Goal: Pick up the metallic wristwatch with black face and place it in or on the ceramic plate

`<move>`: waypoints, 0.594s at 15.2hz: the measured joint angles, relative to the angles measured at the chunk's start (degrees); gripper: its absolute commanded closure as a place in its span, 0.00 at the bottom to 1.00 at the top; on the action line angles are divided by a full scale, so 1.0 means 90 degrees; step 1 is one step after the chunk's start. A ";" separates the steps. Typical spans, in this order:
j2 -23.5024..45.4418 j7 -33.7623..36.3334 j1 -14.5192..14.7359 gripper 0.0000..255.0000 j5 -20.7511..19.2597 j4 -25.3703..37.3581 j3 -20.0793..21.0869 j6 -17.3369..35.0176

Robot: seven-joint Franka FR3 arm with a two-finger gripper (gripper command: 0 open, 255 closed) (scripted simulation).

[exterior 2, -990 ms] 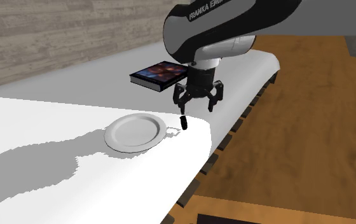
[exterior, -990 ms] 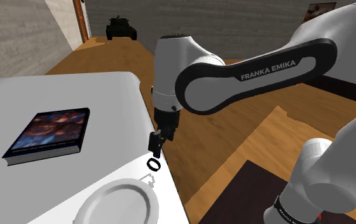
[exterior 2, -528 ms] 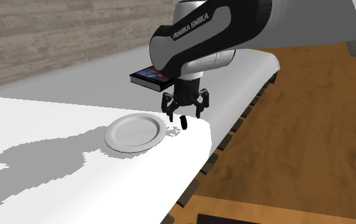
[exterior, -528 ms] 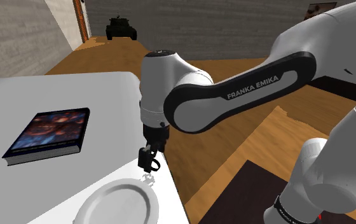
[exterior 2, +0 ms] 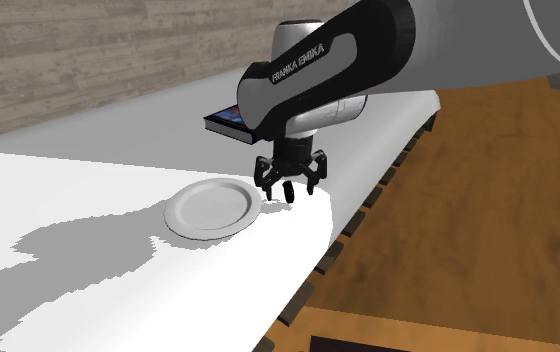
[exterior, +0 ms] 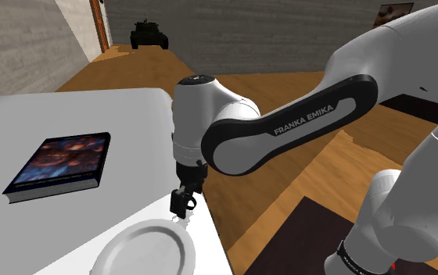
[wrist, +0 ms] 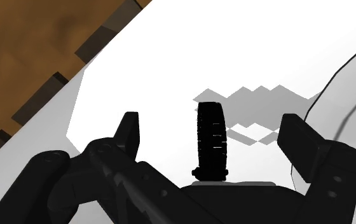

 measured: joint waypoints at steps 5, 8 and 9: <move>0.0000 0.0001 0.0000 1.00 0.0000 -0.0002 0.0000 0.0003; 0.0000 0.0001 0.0000 1.00 0.0000 -0.0002 0.0000 0.0003; 0.0000 0.0001 0.0000 1.00 0.0000 -0.0002 0.0000 0.0003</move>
